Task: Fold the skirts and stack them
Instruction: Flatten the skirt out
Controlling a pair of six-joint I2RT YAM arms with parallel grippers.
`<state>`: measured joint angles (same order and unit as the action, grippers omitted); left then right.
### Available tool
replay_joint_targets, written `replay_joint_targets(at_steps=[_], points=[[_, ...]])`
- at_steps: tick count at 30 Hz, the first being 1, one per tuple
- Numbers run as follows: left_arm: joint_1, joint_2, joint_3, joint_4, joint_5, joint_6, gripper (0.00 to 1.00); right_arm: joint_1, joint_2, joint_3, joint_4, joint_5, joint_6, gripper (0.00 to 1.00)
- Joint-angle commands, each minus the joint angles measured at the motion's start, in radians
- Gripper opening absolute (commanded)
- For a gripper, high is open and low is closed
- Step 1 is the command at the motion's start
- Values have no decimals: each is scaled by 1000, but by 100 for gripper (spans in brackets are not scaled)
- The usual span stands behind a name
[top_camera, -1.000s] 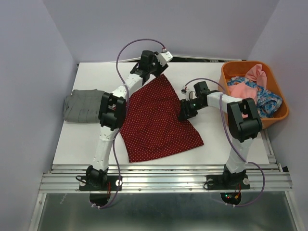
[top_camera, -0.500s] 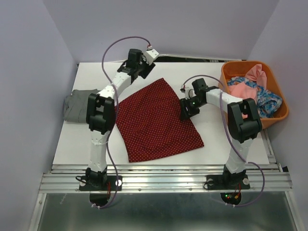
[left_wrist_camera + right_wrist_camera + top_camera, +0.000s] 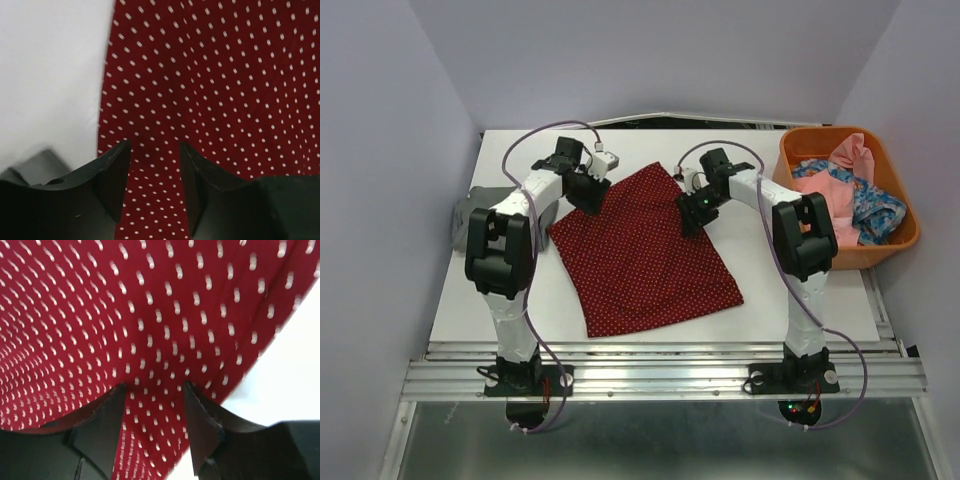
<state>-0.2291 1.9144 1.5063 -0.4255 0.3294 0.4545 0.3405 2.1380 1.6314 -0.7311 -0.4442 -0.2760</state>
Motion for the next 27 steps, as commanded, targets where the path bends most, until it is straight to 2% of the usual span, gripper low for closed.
replay_joint_targets(at_steps=[1,4,9,12,16,18,21,23,27], points=[[-9,15,-18,-73,40,-7,53,3,37,-48,-41,85,-63,54],[-9,75,37,-111,48,-2,52,3,20,-116,-33,116,-55,52],[-30,262,227,-162,37,9,47,3,-93,-344,-39,98,-68,51],[-59,366,374,-185,28,13,46,3,-130,-419,-77,44,-78,51],[-125,466,543,-258,45,30,45,3,-156,-438,-161,-5,-126,50],[-153,477,580,-286,86,38,45,3,-168,-415,-195,-19,-165,50],[-144,408,548,-283,138,55,46,-9,-216,-306,-264,-118,-204,55],[-115,353,540,-292,180,93,51,-23,-219,-161,-310,-188,-203,58],[-41,311,641,-343,215,144,58,-87,-115,135,-295,-139,-192,62]])
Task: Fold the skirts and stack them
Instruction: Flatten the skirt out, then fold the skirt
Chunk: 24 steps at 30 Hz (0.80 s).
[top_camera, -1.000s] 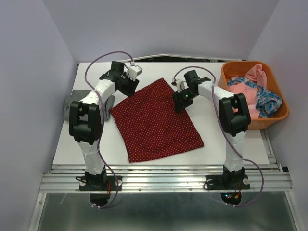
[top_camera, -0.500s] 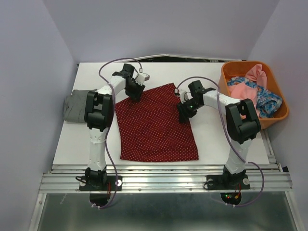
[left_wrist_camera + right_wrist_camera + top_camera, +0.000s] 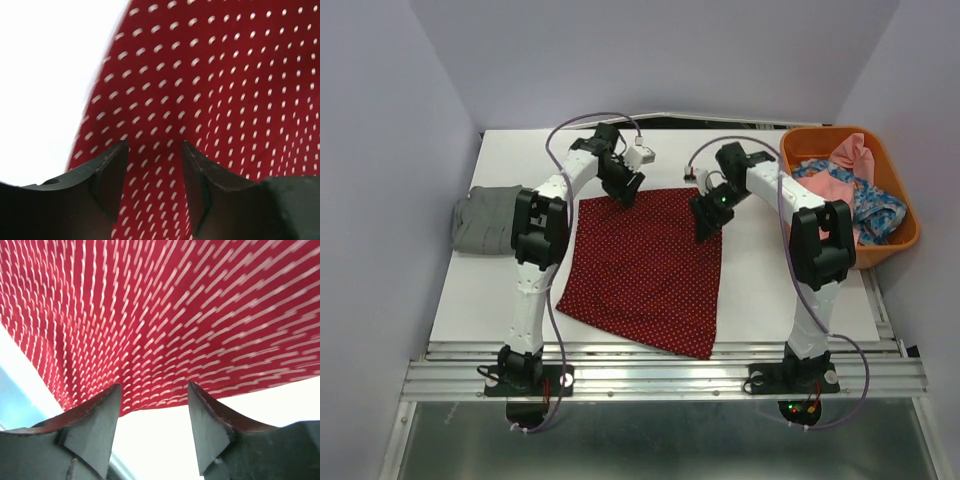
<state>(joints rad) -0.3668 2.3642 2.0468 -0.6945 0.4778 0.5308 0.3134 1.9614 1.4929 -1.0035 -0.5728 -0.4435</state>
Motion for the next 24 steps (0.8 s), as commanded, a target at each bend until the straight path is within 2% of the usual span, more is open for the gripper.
replay_joint_targets(at_steps=[1,3,7,13,21,24], points=[[109,-138,124,-83,61,78,59,-74,95,336,-17,8,-24,62],[135,-126,176,-94,26,112,61,-109,215,537,-23,45,-35,62],[155,-85,214,-79,-44,152,62,-129,381,785,26,157,-80,63],[166,-45,220,-36,-73,170,62,-129,435,777,212,229,-155,64],[178,1,213,-54,-87,212,61,-129,487,742,181,174,-237,67],[183,7,199,-85,-87,231,61,-129,514,734,158,171,-254,64]])
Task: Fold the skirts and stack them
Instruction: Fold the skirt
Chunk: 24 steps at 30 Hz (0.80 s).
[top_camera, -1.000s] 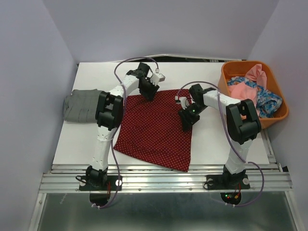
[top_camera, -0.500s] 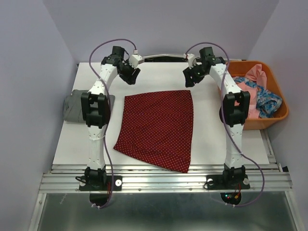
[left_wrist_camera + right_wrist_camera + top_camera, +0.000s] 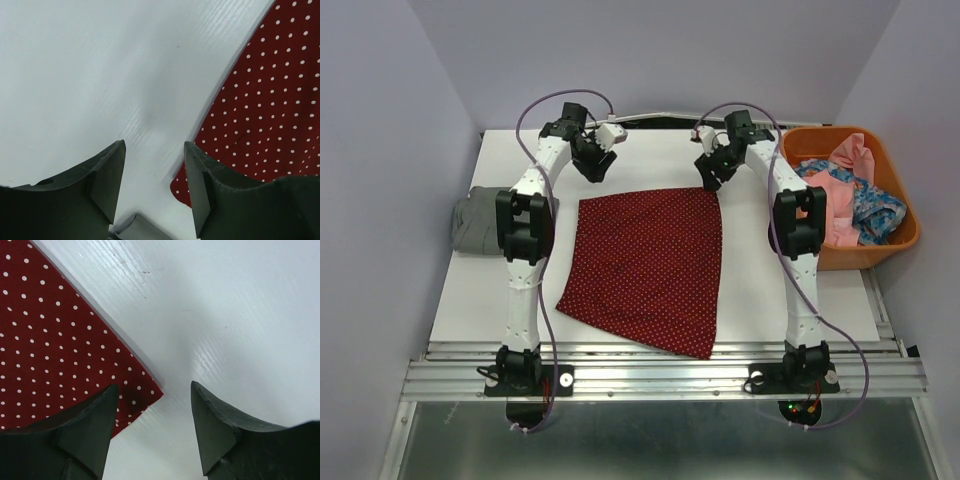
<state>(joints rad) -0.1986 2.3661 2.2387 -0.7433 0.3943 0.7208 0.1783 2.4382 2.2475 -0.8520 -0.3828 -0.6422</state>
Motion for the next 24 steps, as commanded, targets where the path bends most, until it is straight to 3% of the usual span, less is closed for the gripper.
replay_joint_targets(at_steps=[1,7,13,18,21,23,24], points=[[16,4,3,-42,-3,48,61,6,42,-22,7,-16,-59,63],[24,21,-28,-83,-14,78,61,6,61,-51,-13,-34,-94,59],[28,36,-99,-99,-34,115,58,6,67,-68,-19,-8,-122,47],[42,36,-139,-105,-37,127,42,6,74,-69,-15,1,-128,32],[51,38,-148,-108,-32,132,31,6,81,-62,-10,4,-125,10],[56,41,-146,-111,-25,135,21,6,84,-51,5,22,-114,1],[56,39,-146,-111,-18,138,18,6,82,-48,13,28,-111,1]])
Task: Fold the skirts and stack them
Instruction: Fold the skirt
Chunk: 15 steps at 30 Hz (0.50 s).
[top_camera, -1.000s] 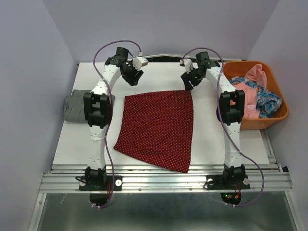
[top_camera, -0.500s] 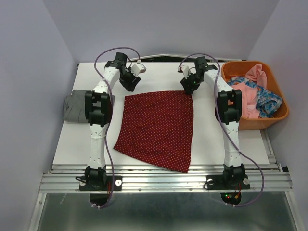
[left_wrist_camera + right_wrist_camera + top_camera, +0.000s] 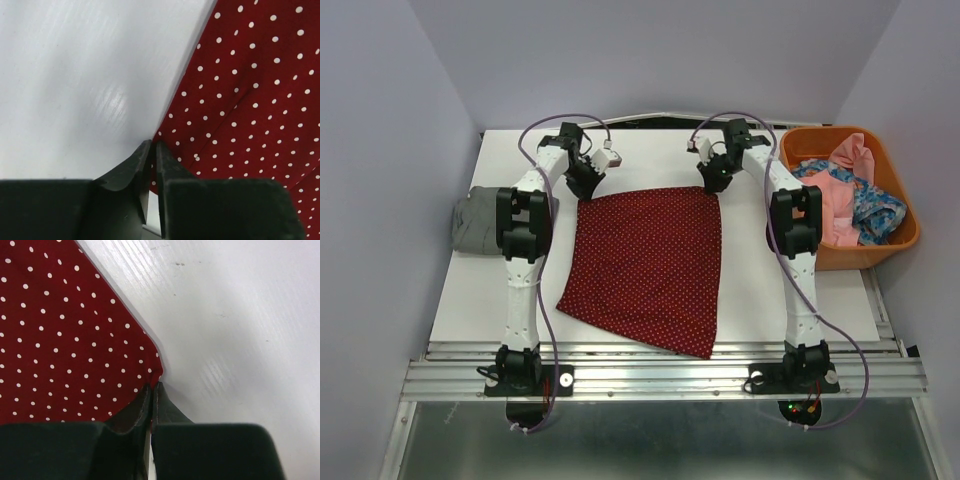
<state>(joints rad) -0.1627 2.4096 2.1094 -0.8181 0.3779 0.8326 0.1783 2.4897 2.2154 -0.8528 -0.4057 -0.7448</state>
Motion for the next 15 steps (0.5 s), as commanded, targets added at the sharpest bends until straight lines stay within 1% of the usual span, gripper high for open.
replay_joint_targets(at_steps=[1,2,3,7,10,15], points=[[20,-4,-12,-36,-1,29,13,6,31,-16,21,57,-4,1],[20,-1,-8,-35,1,30,4,6,26,-16,43,70,1,1],[20,0,-2,-32,3,26,0,6,25,-14,57,76,15,1],[22,20,82,0,-7,-18,0,6,15,3,179,151,68,1],[20,25,142,34,-10,-47,0,-3,17,33,234,189,111,1],[22,-6,167,172,-26,-116,0,-13,21,101,377,278,165,1]])
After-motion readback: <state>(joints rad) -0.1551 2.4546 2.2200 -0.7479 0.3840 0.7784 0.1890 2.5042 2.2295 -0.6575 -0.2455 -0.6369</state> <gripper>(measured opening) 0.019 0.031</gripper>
